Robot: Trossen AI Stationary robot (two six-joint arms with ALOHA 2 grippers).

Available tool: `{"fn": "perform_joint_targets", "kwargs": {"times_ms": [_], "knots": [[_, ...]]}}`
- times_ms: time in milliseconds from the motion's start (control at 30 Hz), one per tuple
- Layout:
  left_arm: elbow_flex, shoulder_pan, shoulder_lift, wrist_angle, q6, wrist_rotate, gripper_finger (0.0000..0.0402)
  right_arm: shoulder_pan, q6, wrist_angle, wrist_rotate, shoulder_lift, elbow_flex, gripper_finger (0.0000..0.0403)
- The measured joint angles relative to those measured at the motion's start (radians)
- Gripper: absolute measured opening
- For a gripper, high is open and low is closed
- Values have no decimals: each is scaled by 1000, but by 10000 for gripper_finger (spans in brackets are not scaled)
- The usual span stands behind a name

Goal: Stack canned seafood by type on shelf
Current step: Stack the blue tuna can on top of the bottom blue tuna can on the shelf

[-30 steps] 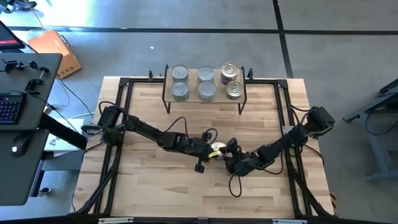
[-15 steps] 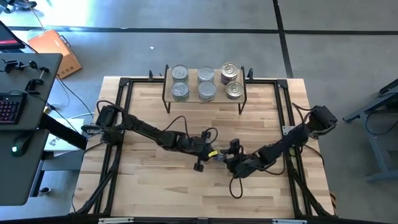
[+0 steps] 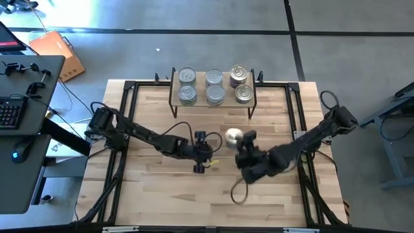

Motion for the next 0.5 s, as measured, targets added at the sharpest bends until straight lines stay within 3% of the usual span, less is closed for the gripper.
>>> {"fn": "perform_joint_targets", "kwargs": {"times_ms": [133,233,333,500], "knots": [[-65,-21,2,97,-20,-39,93,-94,-81,-235,100,-26,143,170],[-109,-36,2,176,-18,-67,90,-197,-128,-355,109,-47,212,170],[-135,-45,2,203,-19,-74,90,-309,-208,-381,107,-69,244,170],[-161,-51,2,248,-19,-75,90,-490,-334,-352,3,-84,255,170]]}}
